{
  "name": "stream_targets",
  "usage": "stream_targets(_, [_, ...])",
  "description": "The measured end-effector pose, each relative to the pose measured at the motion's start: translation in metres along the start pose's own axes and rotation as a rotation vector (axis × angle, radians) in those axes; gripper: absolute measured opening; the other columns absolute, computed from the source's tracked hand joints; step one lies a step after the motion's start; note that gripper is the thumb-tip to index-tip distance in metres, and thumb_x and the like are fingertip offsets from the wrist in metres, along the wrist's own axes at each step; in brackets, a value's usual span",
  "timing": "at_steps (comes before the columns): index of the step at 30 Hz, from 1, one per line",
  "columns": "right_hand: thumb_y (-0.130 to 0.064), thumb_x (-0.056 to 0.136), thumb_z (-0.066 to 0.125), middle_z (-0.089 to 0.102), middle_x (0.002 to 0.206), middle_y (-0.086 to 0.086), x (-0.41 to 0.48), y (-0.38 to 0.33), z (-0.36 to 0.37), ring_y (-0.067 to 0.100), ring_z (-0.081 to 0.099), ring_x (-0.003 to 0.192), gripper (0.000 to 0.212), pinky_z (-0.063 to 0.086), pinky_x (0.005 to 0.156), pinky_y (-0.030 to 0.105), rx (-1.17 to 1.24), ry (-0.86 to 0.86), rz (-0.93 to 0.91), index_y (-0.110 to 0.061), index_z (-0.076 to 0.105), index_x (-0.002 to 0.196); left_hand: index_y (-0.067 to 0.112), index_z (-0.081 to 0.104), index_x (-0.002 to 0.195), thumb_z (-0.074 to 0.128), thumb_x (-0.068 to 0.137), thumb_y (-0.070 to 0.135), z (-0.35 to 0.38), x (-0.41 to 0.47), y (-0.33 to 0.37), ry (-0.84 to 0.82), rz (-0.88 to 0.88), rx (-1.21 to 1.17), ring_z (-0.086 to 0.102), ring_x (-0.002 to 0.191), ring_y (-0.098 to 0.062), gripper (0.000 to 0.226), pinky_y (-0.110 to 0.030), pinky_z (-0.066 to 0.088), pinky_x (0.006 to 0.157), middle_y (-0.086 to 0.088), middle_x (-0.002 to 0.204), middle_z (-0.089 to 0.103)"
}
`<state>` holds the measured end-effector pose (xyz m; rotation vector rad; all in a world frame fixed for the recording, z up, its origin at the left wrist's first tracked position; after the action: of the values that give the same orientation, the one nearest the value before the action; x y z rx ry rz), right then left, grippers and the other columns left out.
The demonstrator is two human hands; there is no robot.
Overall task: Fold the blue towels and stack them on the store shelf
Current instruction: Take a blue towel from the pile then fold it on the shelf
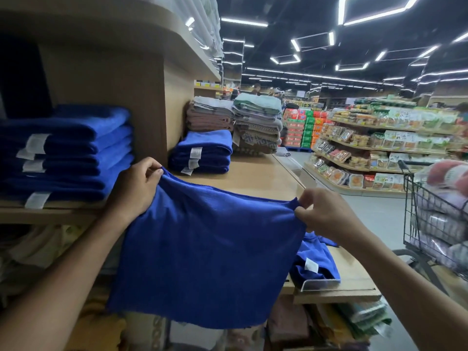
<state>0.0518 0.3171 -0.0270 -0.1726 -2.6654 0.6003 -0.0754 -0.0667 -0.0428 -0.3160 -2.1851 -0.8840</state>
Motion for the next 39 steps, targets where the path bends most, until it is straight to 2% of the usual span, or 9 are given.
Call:
stream_targets(6, [0.004,0.094,0.056,0.071,0.091,0.007,0.009,0.010,-0.009,0.016,0.061,0.043,0.025,0.054,0.046,0.028,0.666,-0.005,0.166,-0.008,0.063,0.115,0.024,0.061,0.095,0.057,0.100,0.021,-0.016,-0.007,0.007,0.161,0.009,-0.137,0.058,0.079,-0.008,0.007,-0.026,0.039,0.070,0.016,0.080,0.060])
stream_targets(9, [0.002,0.097,0.060,0.074,0.068,0.001,0.010,0.011,-0.032,0.013,0.062,0.045,0.017,0.052,0.047,0.021,0.793,0.071,0.118,-0.003,0.073,0.106,0.019,0.061,0.102,0.056,0.101,0.019,-0.035,-0.010,0.010,0.251,0.004,-0.269,0.058,0.091,-0.011,0.005,-0.027,0.042,0.079,0.004,0.097,0.065])
stream_targets(13, [-0.008,0.100,0.061,0.078,0.077,0.000,0.002,-0.007,-0.058,0.017,0.071,0.052,0.013,0.054,0.047,0.021,0.833,0.127,0.035,-0.017,0.070,0.097,0.023,0.057,0.108,0.051,0.104,0.024,-0.060,-0.013,0.029,0.255,0.016,-0.291,0.053,0.093,-0.001,0.007,-0.012,0.040,0.076,0.007,0.103,0.060])
stream_targets(16, [-0.012,0.101,0.060,0.078,0.085,0.004,-0.002,-0.022,-0.073,0.019,0.075,0.062,0.011,0.057,0.051,0.022,0.872,0.086,-0.010,-0.017,0.069,0.100,0.018,0.055,0.113,0.046,0.106,0.026,-0.087,-0.011,0.054,0.273,0.041,-0.321,0.054,0.090,-0.005,0.015,-0.017,0.040,0.074,0.004,0.101,0.059])
stream_targets(20, [-0.022,0.097,0.064,0.072,0.068,-0.003,-0.005,-0.035,-0.103,0.004,0.062,0.049,0.012,0.046,0.041,0.014,1.209,-0.018,-0.033,-0.019,0.075,0.095,0.040,0.047,0.103,0.040,0.108,0.032,-0.140,-0.013,0.102,0.433,0.200,-0.367,0.052,0.080,0.014,0.011,-0.003,0.037,0.069,0.029,0.090,0.056])
stream_targets(24, [-0.034,0.089,0.068,0.063,0.064,-0.015,-0.002,-0.045,-0.138,-0.002,0.049,0.043,0.014,0.036,0.038,0.005,1.455,-0.208,-0.210,-0.025,0.076,0.082,0.038,0.048,0.107,0.042,0.108,0.033,-0.189,-0.007,0.133,0.621,0.402,-0.419,0.055,0.090,0.004,0.008,-0.019,0.045,0.081,0.022,0.098,0.057])
stream_targets(28, [-0.039,0.079,0.080,0.065,0.067,-0.016,0.016,-0.047,-0.148,-0.003,0.050,0.046,0.013,0.036,0.039,0.004,1.354,-0.160,-0.259,-0.026,0.079,0.084,0.039,0.048,0.103,0.044,0.107,0.032,-0.191,0.013,0.130,0.615,0.364,-0.366,0.053,0.089,0.005,0.008,-0.018,0.042,0.082,0.018,0.094,0.056])
stream_targets(35, [-0.020,0.093,0.071,0.074,0.072,0.000,0.052,-0.016,-0.077,0.005,0.065,0.052,0.012,0.050,0.045,0.015,1.139,-0.090,0.091,-0.013,0.074,0.102,0.026,0.055,0.094,0.051,0.103,0.021,-0.095,0.030,0.056,0.299,0.026,-0.343,0.052,0.071,0.016,0.011,-0.006,0.038,0.069,0.017,0.082,0.054])
stream_targets(39, [-0.015,0.097,0.067,0.074,0.069,0.000,0.067,-0.008,-0.047,0.006,0.068,0.053,0.005,0.053,0.047,0.016,1.085,-0.125,0.167,-0.012,0.070,0.099,0.015,0.060,0.097,0.055,0.102,0.020,-0.054,0.042,0.022,0.179,-0.150,-0.394,0.053,0.075,-0.003,0.009,-0.026,0.042,0.075,0.009,0.081,0.058])
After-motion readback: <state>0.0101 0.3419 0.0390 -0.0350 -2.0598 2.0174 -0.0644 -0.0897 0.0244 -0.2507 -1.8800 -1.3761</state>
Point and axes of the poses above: each hand's wrist, its own x-axis towards the middle knuckle, its own z-axis out of the palm, y = z × x, the point moved 4 cm from there along x, towards the middle knuckle
